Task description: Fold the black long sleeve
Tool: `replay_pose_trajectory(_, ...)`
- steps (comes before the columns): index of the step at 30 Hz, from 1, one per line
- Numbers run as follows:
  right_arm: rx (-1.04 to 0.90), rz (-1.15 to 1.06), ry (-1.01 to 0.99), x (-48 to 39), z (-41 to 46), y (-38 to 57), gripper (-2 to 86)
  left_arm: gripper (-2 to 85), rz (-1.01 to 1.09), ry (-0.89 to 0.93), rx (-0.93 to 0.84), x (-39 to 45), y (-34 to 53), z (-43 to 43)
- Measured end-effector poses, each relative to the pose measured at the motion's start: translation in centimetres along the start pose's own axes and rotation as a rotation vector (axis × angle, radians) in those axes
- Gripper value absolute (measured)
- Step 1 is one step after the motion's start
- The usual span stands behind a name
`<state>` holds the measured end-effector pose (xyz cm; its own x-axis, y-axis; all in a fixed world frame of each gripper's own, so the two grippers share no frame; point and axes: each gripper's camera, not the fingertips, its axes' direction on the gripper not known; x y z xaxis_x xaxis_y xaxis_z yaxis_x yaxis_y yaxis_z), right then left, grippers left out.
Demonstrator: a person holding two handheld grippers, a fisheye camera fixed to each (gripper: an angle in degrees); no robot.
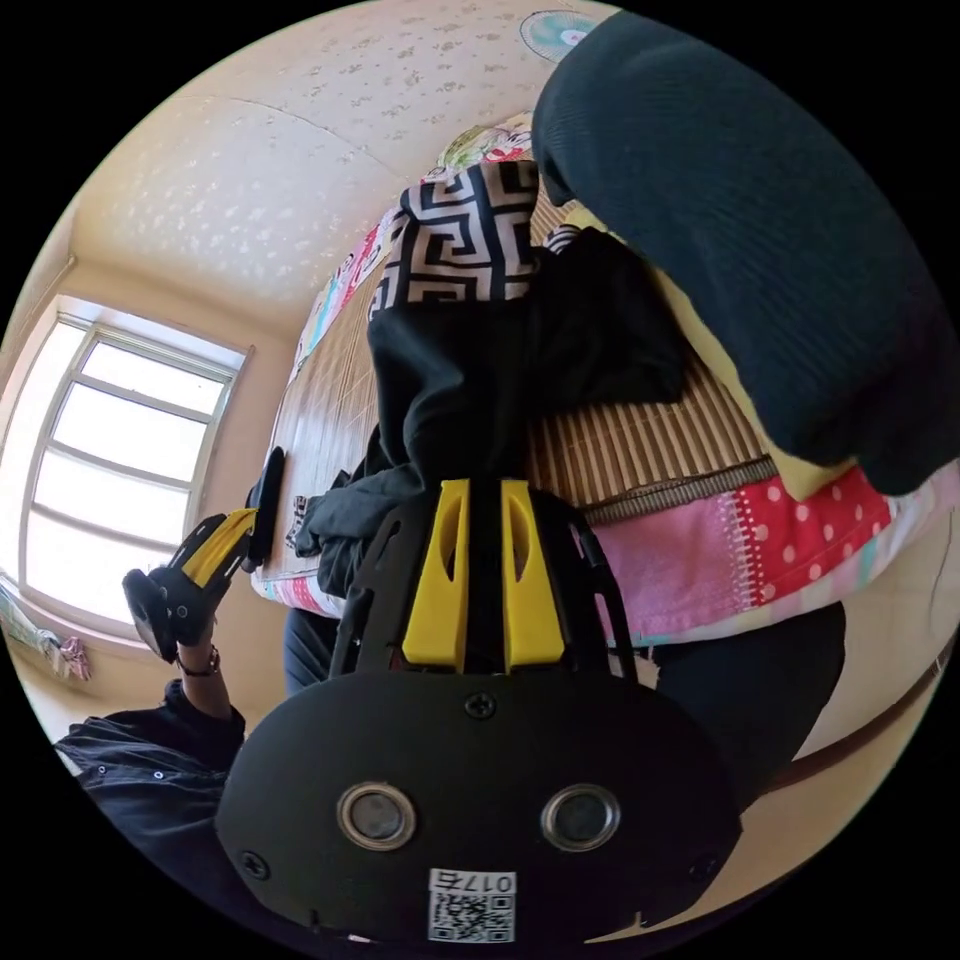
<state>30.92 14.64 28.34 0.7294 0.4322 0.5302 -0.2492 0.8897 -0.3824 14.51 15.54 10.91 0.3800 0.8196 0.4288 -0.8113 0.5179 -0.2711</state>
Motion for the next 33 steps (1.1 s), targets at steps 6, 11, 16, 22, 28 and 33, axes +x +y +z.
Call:
replay_pose_trajectory(6,0.087,0.048,0.057,0.5,0.2,-1.6,7.6,-1.0,0.027,-0.033,-0.024,0.6,1.1,2.2)
replay_pose_trajectory(11,0.095,0.083,0.04,2.1,0.2,-3.0,8.8,-1.0,0.023,0.306,-0.09,-1.1,2.5,6.9)
replay_pose_trajectory(16,0.104,0.069,0.072,2.6,0.2,-4.3,9.7,-0.7,-0.174,0.774,0.07,-5.7,6.2,10.5)
replay_pose_trajectory(22,0.116,0.06,0.079,3.1,1.2,-6.6,11.4,-0.6,-0.58,1.506,0.256,-10.4,13.5,19.6)
replay_pose_trajectory(28,0.166,-0.051,-0.133,1.6,0.5,-11.9,3.9,-0.6,-0.531,1.411,0.037,-9.9,16.6,24.2)
replay_pose_trajectory(33,0.284,-0.365,-0.348,-8.6,-7.2,-21.3,1.5,-0.6,-0.664,1.567,0.203,-12.9,21.3,27.1)
